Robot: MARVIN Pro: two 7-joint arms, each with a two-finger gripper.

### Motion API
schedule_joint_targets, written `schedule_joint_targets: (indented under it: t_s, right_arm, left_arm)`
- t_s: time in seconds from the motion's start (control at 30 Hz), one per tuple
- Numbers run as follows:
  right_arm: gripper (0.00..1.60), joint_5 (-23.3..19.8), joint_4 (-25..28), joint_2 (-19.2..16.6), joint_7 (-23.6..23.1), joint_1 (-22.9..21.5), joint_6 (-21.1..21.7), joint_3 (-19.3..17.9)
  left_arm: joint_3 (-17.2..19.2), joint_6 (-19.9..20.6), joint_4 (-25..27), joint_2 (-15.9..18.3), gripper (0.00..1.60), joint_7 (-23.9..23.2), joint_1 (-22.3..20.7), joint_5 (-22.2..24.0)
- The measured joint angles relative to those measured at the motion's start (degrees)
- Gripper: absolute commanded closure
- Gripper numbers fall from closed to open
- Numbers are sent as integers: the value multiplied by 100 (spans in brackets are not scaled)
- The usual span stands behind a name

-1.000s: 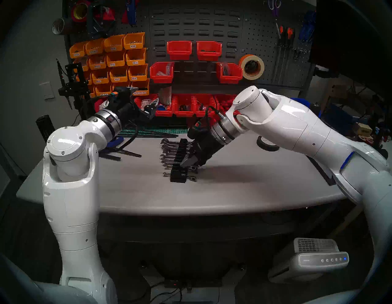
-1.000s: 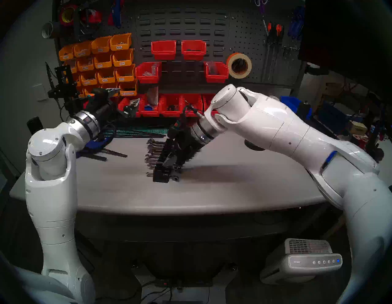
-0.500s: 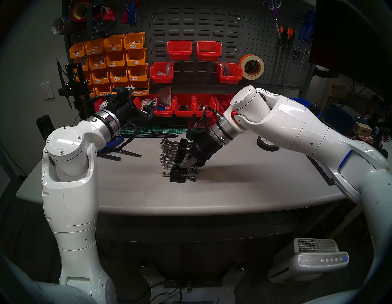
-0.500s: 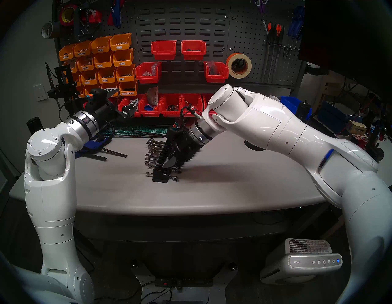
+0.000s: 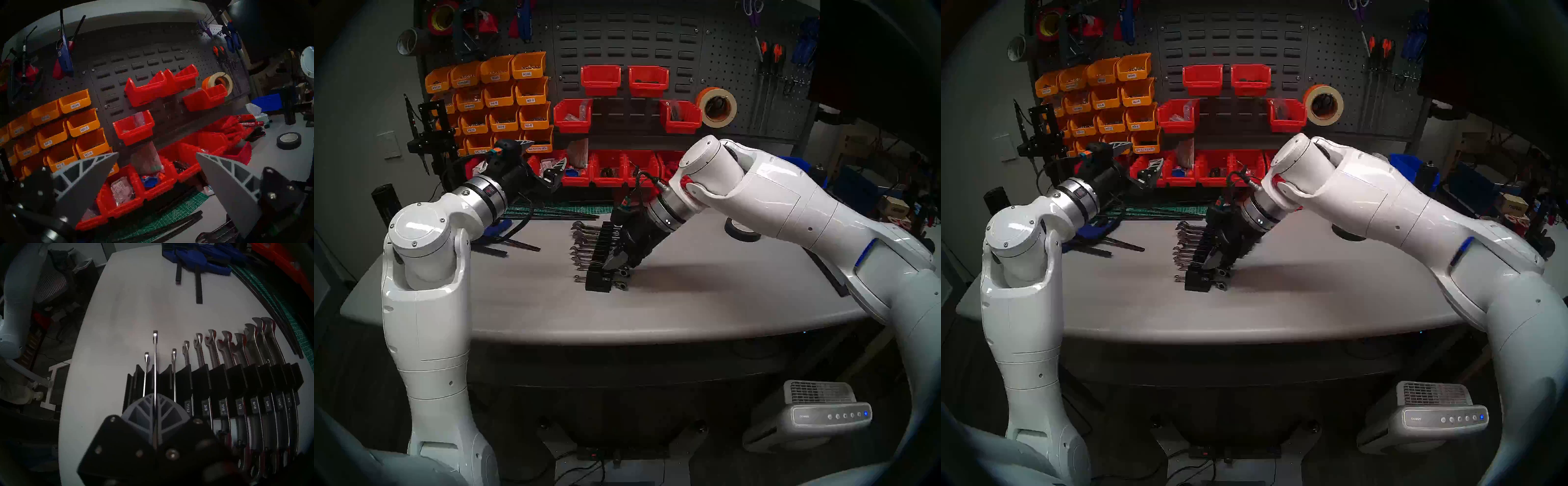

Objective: Put the wrenches on the table into the correct slot in the case

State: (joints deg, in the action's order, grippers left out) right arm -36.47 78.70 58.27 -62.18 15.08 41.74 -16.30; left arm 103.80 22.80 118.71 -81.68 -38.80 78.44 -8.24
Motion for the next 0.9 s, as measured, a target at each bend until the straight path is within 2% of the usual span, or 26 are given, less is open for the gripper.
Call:
schedule_joint_targets:
  t_s: [0.9]
  right_arm:
    - [160,-72,-69,104,245,-155,366,126]
  left_arm:
    - [41,-17,-105,61,0,17,-24,71]
